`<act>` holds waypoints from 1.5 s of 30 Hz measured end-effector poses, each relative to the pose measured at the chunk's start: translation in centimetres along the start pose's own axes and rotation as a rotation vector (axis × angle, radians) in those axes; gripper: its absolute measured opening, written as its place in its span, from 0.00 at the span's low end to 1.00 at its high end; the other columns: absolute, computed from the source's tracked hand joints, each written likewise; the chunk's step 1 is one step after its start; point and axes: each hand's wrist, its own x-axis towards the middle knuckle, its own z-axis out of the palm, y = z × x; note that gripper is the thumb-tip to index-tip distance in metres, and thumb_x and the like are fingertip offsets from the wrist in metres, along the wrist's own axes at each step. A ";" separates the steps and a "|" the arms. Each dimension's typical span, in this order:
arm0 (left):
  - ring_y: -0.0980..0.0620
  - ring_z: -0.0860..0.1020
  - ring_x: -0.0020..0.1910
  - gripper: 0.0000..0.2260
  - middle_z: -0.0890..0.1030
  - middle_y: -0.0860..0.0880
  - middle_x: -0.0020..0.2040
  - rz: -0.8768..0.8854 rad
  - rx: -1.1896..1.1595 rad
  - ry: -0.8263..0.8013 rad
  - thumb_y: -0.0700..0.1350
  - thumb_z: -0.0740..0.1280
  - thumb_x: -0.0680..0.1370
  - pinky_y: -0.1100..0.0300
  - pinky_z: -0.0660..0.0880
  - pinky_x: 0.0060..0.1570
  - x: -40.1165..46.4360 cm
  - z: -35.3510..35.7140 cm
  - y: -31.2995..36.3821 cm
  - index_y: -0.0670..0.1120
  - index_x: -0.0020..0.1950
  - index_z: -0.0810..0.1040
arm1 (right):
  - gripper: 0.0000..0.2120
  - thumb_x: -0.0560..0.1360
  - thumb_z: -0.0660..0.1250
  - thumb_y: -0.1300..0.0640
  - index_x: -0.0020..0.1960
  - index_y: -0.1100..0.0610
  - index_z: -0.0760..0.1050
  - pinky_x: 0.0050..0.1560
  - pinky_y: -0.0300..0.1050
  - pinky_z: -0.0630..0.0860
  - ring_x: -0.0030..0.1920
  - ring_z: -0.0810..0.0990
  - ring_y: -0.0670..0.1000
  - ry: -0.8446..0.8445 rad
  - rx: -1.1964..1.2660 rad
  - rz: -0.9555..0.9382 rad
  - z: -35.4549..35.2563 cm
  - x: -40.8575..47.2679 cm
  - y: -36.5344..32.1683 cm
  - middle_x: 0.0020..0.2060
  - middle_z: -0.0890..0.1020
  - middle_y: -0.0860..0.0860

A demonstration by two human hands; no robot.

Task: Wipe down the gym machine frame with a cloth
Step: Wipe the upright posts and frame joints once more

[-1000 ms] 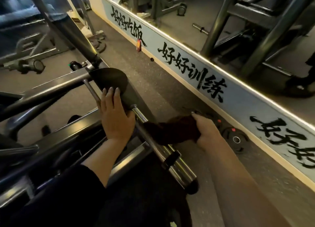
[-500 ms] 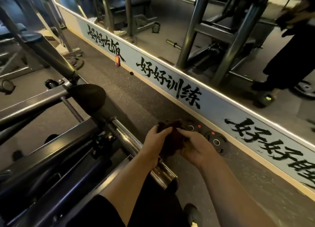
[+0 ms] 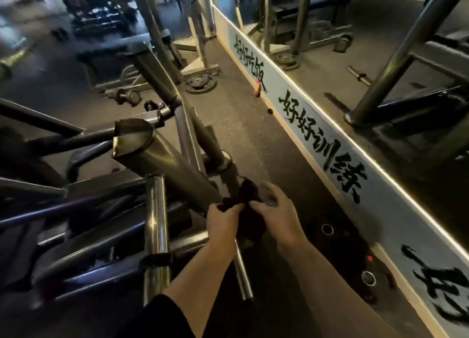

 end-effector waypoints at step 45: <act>0.47 0.75 0.61 0.21 0.77 0.48 0.60 -0.239 -0.158 1.463 0.33 0.66 0.75 0.55 0.70 0.64 32.7 8.0 13.0 0.46 0.67 0.73 | 0.15 0.74 0.70 0.61 0.56 0.52 0.69 0.45 0.27 0.71 0.51 0.76 0.44 -1.476 -1.032 -0.376 22.9 45.5 -6.0 0.49 0.77 0.45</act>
